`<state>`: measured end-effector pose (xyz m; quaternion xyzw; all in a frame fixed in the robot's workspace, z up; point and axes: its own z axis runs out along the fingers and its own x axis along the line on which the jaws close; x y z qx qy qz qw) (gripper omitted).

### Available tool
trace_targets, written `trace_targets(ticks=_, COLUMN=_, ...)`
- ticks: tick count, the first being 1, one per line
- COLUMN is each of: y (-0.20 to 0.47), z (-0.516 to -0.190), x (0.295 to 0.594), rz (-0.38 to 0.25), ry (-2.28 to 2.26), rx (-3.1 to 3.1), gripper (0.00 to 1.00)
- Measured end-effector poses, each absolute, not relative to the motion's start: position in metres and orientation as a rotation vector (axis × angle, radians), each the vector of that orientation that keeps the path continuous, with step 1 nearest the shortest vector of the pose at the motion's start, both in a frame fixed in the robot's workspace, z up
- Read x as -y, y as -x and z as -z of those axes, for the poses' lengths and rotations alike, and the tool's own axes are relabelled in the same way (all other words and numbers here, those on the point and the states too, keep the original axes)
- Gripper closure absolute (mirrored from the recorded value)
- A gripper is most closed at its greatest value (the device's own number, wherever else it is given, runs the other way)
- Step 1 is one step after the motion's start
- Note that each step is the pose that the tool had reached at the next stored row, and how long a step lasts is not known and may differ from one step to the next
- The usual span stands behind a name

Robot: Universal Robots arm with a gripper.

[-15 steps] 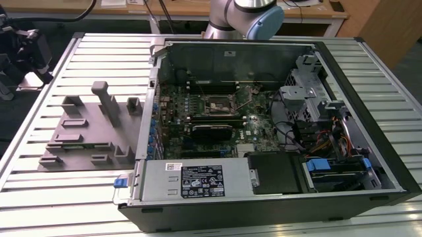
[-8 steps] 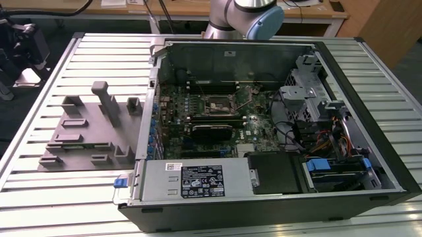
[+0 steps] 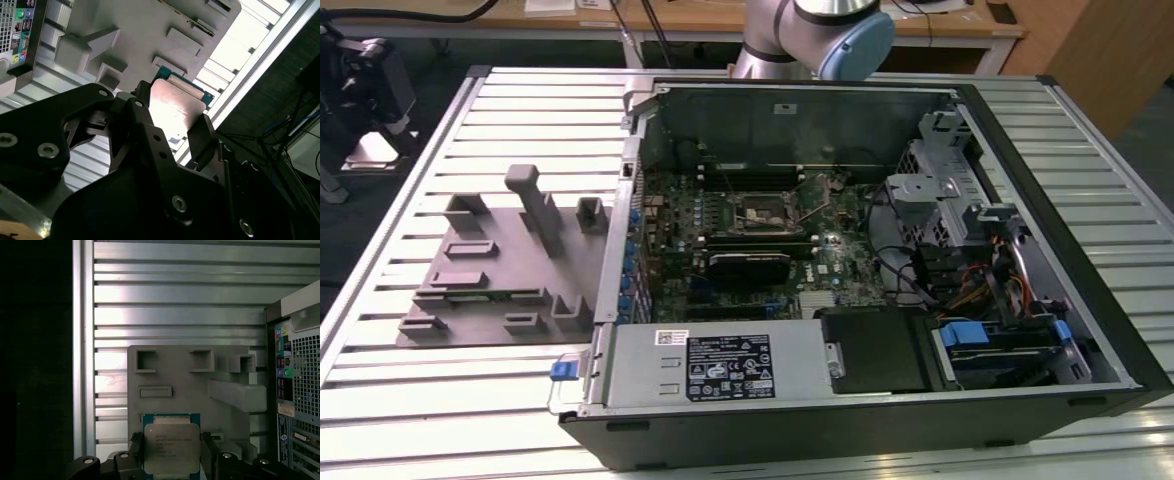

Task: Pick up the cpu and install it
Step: 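Pick up the cpu and move it towards the insertion slot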

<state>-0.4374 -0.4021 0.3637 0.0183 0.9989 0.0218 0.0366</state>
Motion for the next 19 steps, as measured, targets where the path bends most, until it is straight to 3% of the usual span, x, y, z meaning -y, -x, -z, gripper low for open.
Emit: trace_targets(ticks=19, y=0.419, z=-0.364, x=0.402, rz=-0.067, ry=-0.056, rx=-3.067, gripper=0.46)
